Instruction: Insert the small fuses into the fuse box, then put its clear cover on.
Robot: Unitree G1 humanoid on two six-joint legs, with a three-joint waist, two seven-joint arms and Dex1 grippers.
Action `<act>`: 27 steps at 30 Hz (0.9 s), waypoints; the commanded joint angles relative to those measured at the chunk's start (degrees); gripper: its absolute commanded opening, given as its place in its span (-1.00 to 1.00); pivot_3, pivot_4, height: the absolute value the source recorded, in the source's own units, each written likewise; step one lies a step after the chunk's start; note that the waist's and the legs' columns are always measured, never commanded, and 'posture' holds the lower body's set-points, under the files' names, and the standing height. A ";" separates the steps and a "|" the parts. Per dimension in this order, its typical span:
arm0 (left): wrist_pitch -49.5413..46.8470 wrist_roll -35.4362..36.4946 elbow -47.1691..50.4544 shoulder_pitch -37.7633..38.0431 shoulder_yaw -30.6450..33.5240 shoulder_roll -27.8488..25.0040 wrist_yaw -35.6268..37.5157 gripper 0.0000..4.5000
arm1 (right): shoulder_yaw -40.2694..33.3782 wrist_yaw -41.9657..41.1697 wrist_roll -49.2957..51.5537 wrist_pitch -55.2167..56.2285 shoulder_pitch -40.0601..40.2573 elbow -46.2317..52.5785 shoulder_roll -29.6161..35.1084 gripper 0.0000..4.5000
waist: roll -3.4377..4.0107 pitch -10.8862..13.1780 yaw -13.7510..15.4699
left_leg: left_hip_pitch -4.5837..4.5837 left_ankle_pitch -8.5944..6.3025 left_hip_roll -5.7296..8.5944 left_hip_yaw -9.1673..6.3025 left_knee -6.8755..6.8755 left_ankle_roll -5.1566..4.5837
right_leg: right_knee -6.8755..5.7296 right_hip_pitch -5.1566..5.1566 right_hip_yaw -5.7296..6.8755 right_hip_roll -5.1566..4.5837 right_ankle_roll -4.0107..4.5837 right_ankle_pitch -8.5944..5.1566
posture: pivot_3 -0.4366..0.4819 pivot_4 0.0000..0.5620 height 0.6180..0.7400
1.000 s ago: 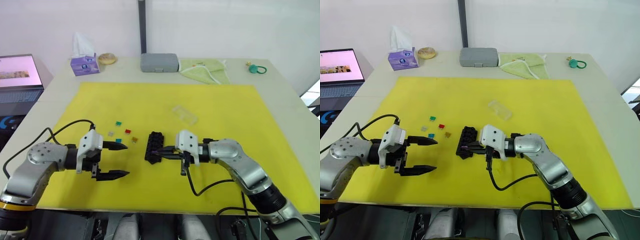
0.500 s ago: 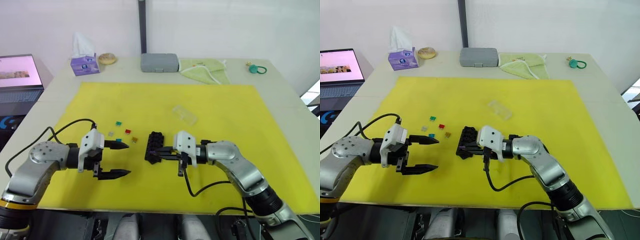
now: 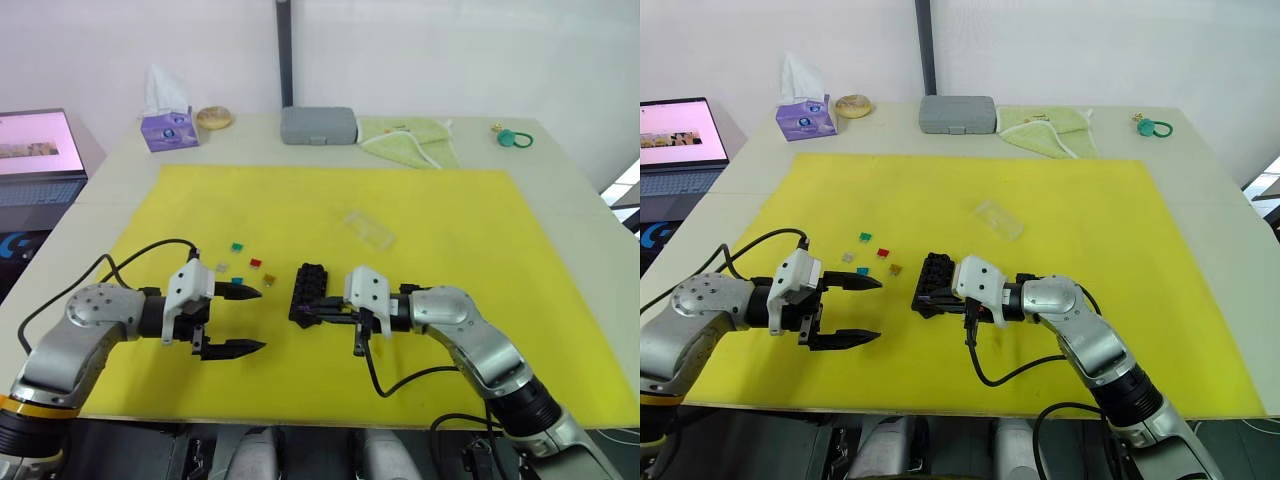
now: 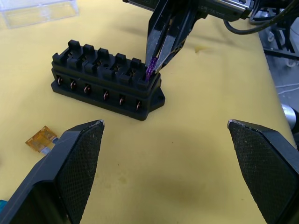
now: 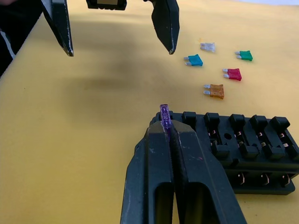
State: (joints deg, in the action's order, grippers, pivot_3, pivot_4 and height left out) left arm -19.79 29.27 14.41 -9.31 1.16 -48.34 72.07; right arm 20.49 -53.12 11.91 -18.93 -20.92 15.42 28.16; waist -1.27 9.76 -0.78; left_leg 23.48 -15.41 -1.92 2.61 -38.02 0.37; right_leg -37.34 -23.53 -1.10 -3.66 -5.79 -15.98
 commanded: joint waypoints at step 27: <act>-0.04 -0.23 -0.03 -1.38 0.00 0.07 -0.37 1.00 | -3.37 -1.39 0.33 1.74 0.36 1.33 0.76 0.05 | 0.00 0.00 0.03 | -0.05 0.00 0.00 0.00 -0.01 0.00 | -0.02 0.06 0.00 0.00 0.00 0.00 | -0.05 -0.47 0.94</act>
State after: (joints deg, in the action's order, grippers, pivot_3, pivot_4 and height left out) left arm -19.79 28.74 13.68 -9.81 0.89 -48.18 71.50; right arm 18.81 -54.40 11.03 -18.16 -20.32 14.87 28.66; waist -1.28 9.75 -0.75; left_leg 23.42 -15.41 -1.91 2.61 -38.03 0.37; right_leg -37.36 -23.47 -1.09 -3.66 -5.79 -15.98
